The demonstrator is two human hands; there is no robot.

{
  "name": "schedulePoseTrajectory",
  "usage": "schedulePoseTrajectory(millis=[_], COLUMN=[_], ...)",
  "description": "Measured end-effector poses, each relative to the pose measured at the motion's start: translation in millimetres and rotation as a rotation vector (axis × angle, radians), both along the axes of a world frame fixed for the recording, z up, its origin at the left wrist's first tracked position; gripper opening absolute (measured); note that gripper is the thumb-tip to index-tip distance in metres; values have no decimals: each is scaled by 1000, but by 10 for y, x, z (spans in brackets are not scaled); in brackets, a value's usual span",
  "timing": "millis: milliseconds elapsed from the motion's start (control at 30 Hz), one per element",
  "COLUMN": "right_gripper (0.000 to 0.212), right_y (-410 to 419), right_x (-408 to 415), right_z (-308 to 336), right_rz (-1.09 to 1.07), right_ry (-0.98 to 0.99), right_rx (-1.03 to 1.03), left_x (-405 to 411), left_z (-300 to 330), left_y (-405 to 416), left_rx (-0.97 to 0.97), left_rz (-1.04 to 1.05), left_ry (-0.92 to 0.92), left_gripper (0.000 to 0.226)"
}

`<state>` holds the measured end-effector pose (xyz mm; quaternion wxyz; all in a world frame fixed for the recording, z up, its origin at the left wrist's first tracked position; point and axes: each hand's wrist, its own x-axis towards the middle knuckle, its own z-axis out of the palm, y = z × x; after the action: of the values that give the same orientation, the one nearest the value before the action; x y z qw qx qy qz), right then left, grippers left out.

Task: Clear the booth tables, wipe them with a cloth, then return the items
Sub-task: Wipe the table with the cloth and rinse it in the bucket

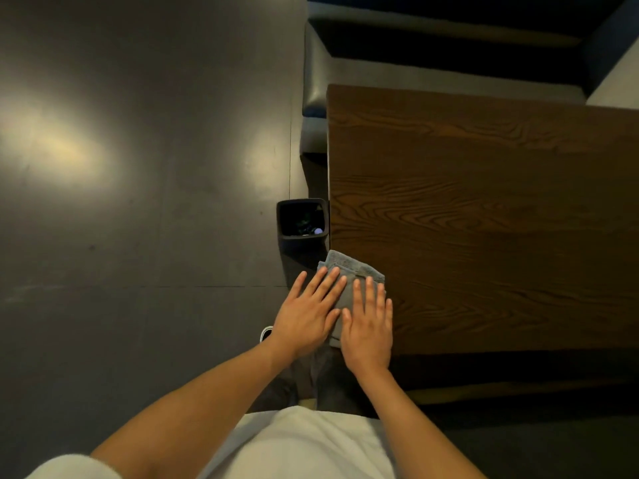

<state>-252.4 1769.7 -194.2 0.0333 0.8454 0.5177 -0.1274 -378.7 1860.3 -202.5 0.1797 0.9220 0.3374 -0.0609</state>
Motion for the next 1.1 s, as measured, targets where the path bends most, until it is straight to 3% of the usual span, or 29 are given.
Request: schedulePoseTrajectory(millis=[600, 1100], right_gripper=[62, 63], right_y=[1630, 3141], right_x=[697, 1191], right_z=[-73, -107], right_rz=[26, 28], right_ry=[62, 53], right_rx=[101, 151], left_x=[741, 1226], left_z=[58, -135], left_y=[1503, 3004], left_rx=[-57, -81], left_rz=[93, 111], left_ry=[16, -140], left_gripper=[66, 66])
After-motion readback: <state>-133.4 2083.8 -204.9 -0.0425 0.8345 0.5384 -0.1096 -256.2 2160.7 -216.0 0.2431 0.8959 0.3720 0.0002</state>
